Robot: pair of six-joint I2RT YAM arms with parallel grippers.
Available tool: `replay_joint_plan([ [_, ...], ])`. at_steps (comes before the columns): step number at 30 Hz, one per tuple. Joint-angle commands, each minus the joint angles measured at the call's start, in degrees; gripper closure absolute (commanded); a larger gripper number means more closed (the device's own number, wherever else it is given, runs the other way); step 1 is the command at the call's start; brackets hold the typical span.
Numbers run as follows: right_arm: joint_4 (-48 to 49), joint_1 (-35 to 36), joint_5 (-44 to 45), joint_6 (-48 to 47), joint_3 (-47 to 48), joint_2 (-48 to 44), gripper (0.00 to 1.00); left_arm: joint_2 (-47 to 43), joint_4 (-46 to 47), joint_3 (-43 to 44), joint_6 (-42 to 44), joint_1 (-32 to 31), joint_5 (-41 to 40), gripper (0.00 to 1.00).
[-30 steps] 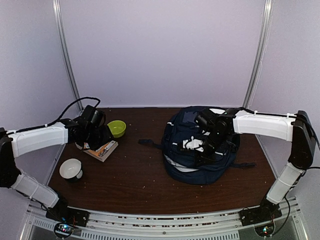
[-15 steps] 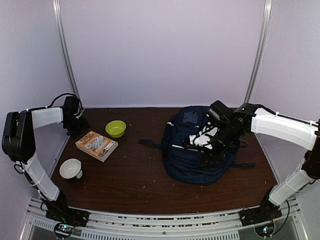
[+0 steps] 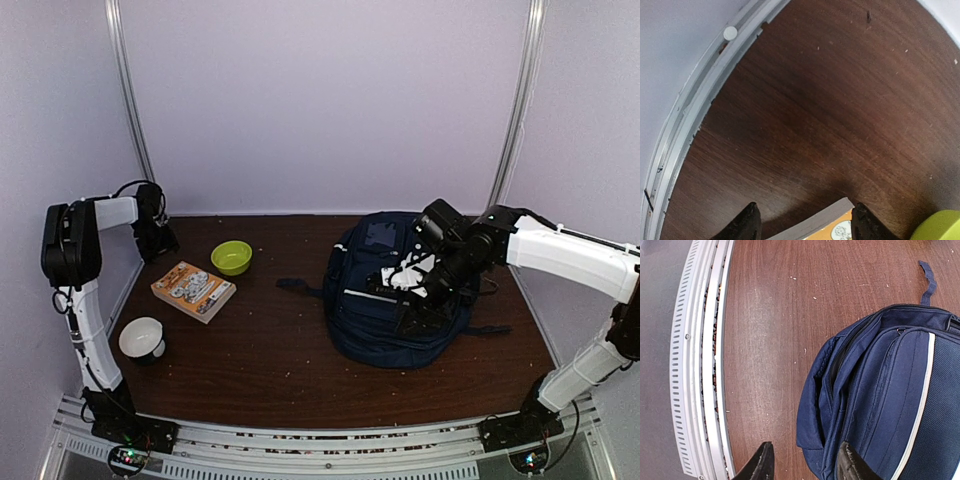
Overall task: Pack the student bag
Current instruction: Place the largest pocket of the student bag, then move the book to the center of the board.
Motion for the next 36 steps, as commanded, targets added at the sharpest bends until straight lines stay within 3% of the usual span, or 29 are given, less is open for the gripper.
replay_joint_plan([
  [1,0.26,-0.02,-1.54,1.02,-0.03,-0.84,0.57,2.53,-3.06,1.89,3.02,0.12,1.35,0.38],
  [21,-0.36,-0.02,-3.52,0.95,1.65,1.28,0.57,0.2,-4.45,-4.53,8.15,-2.09,12.26,0.42],
  [36,-0.68,-0.01,-4.33,1.02,1.65,1.19,0.57,-5.2,-5.04,-13.25,10.44,-12.42,13.29,0.45],
])
